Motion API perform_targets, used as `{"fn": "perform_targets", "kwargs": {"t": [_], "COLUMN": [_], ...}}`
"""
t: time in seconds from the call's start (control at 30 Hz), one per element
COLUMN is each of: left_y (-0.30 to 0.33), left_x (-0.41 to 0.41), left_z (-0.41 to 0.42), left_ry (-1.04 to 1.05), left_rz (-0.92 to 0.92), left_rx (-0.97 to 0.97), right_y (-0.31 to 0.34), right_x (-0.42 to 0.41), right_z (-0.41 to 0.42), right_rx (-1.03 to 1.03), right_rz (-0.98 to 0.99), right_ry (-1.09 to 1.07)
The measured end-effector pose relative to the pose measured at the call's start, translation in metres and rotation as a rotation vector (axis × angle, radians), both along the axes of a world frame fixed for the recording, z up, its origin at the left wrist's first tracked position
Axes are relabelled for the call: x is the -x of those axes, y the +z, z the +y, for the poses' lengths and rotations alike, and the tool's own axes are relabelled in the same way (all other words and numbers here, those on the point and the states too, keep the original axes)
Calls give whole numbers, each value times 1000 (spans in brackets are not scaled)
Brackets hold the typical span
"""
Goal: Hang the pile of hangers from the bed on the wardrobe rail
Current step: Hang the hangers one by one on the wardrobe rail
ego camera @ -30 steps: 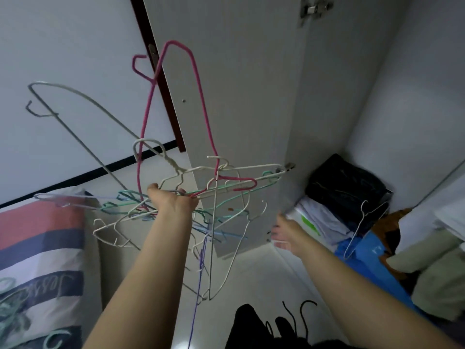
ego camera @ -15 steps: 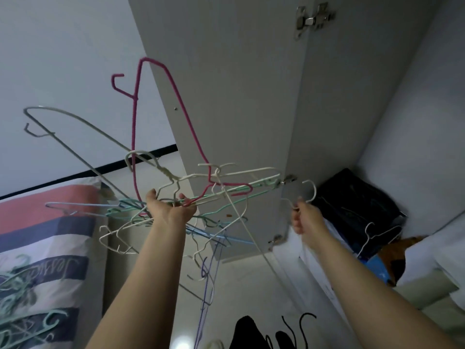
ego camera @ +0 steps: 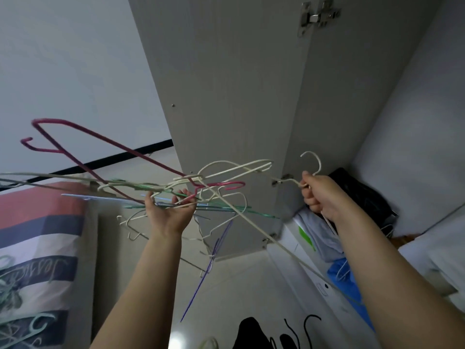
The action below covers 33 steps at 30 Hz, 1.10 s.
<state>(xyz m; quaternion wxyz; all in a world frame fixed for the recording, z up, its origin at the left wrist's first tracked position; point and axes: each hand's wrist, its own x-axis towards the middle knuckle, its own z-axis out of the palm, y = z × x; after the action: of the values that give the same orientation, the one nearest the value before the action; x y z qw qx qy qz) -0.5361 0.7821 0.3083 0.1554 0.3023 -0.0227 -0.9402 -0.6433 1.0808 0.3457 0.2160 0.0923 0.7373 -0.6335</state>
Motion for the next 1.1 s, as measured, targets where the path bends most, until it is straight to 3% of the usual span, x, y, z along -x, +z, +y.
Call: {"fn": "perform_targets", "kwargs": {"t": [0.2,0.33,0.67,0.93,1.1], "left_y": [1,-9,13,13,11], "left_x": [0,-3,-3,4,10], "left_z": [-1,-14,-12,-1,8], "left_ry": [-181,-246,-236,-117,-40], "left_rz": [11,-36,-341,-463,-470], "left_rx": [163,142,58,178,199], "right_y": [-1,4,35,90,105], "right_x": [-2,3,19,19,17], "right_z": [-10,0,13,38,42], "right_rx": [-46,-111,-276,-556,-702], "right_rz": [-222,-208,220,628,764], "right_ry": [191,200,102,15,27]}}
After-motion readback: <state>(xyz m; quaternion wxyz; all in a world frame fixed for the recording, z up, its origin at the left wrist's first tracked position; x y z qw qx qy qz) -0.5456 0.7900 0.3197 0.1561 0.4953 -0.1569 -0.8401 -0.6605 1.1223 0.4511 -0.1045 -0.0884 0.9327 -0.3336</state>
